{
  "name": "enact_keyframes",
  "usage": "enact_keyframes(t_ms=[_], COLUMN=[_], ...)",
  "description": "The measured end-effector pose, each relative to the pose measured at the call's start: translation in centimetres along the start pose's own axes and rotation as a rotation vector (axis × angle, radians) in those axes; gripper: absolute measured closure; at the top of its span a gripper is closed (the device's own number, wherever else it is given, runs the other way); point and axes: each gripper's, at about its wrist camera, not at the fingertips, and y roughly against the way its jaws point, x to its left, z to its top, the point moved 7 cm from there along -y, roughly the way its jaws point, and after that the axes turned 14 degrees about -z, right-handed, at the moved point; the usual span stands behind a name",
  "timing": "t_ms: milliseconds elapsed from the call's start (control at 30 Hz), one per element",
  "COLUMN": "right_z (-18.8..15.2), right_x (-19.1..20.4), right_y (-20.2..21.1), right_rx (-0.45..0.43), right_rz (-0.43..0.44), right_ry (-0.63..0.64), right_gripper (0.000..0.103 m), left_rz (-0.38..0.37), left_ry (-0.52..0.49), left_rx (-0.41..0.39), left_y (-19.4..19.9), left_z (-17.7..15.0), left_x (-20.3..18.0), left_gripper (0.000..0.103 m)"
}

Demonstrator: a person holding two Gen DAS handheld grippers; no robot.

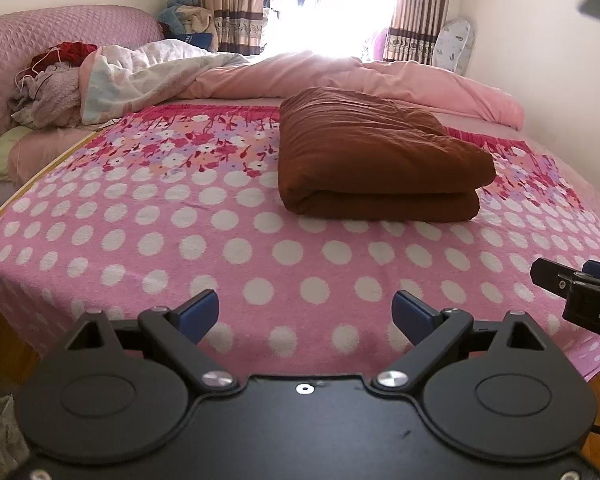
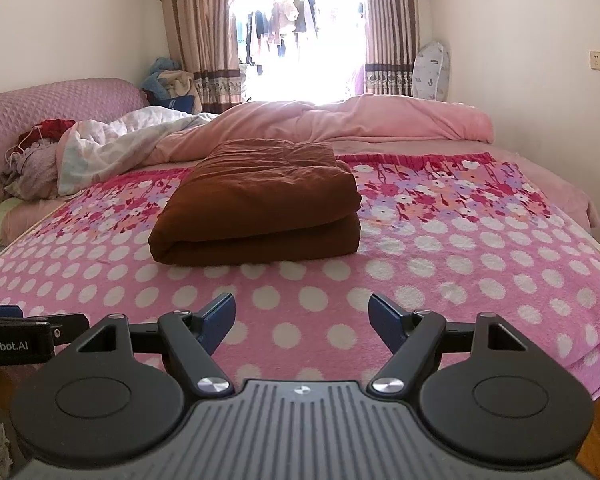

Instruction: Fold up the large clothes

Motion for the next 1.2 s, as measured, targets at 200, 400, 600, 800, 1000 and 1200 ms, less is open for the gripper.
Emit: enact_keyframes(t_ms=[200,400,600,800,1000,1200], right_z=[-0.04,-0.04,0.00,-0.12,-0.23,-0.23], right_x=[0.07,0.07,0.09,0.00,-0.03,-0.03], right_y=[-0.06,-0.06,-0.01,-0.11,-0.09,-0.08], right_rx=[0.001,0.001,-0.001,0.000,0.001,0.000], right_rz=[0.000,0.000,0.000,0.001,0.003,0.004], right_ry=[0.001,0.002,0.001,0.004,0.004,0.005], right_gripper=[0.014,0.014,0.014,0.014,0.014,0.014], left_rz=[-0.001,0.000,-0.002,-0.002,0.000,-0.003], left_ry=[-0.001,0.000,-0.001,-0.002,-0.005,-0.008], left_rx=[0.001,0.000,-0.001,-0.004,-0.003,-0.004], left_y=[0.01,0.06,0.11,0.20,0.20,0.25], left_z=[0.04,0.09,0.10,0.16,0.19,0.24], left_x=[-0.06,-0.10,-0.09,-0.30,-0.51,-0.54], left_gripper=[0.007,0.007,0.007,0.007,0.007,0.007])
